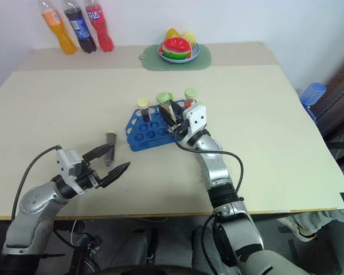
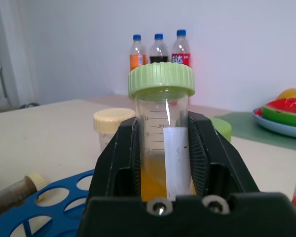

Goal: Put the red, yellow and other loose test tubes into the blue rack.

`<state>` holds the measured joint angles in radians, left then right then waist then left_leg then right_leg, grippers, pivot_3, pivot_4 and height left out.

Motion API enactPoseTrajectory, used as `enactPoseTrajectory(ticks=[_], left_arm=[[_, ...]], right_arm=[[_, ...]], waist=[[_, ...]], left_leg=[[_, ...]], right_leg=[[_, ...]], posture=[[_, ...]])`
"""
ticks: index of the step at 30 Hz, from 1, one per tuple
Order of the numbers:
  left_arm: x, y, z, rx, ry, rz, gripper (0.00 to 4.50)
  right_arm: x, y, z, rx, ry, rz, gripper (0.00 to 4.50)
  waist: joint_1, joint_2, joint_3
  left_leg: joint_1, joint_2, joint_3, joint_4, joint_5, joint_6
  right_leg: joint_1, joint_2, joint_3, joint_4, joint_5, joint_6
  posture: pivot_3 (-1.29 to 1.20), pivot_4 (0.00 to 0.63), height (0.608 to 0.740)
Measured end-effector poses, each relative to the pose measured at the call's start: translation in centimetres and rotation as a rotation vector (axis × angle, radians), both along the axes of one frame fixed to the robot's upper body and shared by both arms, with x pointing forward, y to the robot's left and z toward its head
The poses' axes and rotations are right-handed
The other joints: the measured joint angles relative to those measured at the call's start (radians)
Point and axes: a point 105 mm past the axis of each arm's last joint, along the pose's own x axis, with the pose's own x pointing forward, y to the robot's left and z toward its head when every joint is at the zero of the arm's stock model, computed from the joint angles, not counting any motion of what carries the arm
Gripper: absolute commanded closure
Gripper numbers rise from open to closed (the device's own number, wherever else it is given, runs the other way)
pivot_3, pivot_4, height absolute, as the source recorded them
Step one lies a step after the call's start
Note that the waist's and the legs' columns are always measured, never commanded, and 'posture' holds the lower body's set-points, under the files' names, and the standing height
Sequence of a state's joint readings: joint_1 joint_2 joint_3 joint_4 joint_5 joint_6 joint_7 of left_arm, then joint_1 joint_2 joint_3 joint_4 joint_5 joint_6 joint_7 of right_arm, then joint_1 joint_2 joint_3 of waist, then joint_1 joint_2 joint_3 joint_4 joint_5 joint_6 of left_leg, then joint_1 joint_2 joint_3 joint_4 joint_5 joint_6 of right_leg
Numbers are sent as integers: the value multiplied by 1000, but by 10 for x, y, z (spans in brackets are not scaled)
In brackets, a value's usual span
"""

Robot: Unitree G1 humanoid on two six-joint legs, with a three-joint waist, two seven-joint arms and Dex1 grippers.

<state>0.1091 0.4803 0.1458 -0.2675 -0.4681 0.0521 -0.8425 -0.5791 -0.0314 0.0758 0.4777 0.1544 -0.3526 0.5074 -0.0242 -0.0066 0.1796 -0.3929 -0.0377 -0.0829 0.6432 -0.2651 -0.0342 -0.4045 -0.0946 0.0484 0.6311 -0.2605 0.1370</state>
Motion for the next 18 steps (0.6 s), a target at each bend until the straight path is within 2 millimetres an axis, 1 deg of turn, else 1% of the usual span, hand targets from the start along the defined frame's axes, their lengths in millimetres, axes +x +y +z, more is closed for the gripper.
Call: enactPoseTrajectory(ticks=[6, 11, 13, 14, 15, 17, 18], left_arm=[[-1, 2, 1, 6, -2, 4, 213], [0, 2, 3, -20, 12, 15, 213], [1, 3, 6, -44, 17, 26, 213], [1, 4, 8, -53, 17, 32, 213], [1, 6, 10, -65, 19, 39, 213], [2, 9, 14, -95, 25, 58, 213], [3, 11, 16, -107, 29, 66, 213]], right_arm=[[5, 5, -6, 20, -25, -39, 3659], [4, 9, -9, 38, -46, -41, 3659], [1, 7, -9, 41, -60, -27, 2589], [0, 5, -11, 43, -58, -20, 2170], [-3, 1, -17, 33, -49, -15, 1733], [-10, -8, -34, 4, -16, -14, 718], [-13, -11, -38, -8, -11, -16, 246]], waist=[[-6, 0, 0], [-19, 0, 0], [-19, 0, -1], [-18, 0, -1], [-17, 0, -1], [-17, 1, 0], [-19, 1, 0]], left_leg=[[1, 0, 0, 0, 0, 0], [2, 0, -1, 0, 0, -1], [2, 0, -1, 0, 0, -1], [2, 0, -1, 0, 0, -1], [2, 0, -1, 0, 0, -1], [1, 0, -1, 0, 0, -1], [1, 0, -1, 0, 0, -1]], right_leg=[[1, 0, 0, 0, 0, 0], [1, 0, 0, 1, 0, 0], [2, 0, 0, 1, 0, 0], [2, 0, 0, 1, 0, 0], [2, 0, 0, 1, 0, 0], [1, 0, 0, 1, 0, 0], [1, 0, 1, 1, 0, 0]], posture=[[0, 150, 740], [0, 150, 740], [0, 150, 740], [0, 150, 740], [0, 150, 740], [0, 150, 740], [0, 150, 740]])
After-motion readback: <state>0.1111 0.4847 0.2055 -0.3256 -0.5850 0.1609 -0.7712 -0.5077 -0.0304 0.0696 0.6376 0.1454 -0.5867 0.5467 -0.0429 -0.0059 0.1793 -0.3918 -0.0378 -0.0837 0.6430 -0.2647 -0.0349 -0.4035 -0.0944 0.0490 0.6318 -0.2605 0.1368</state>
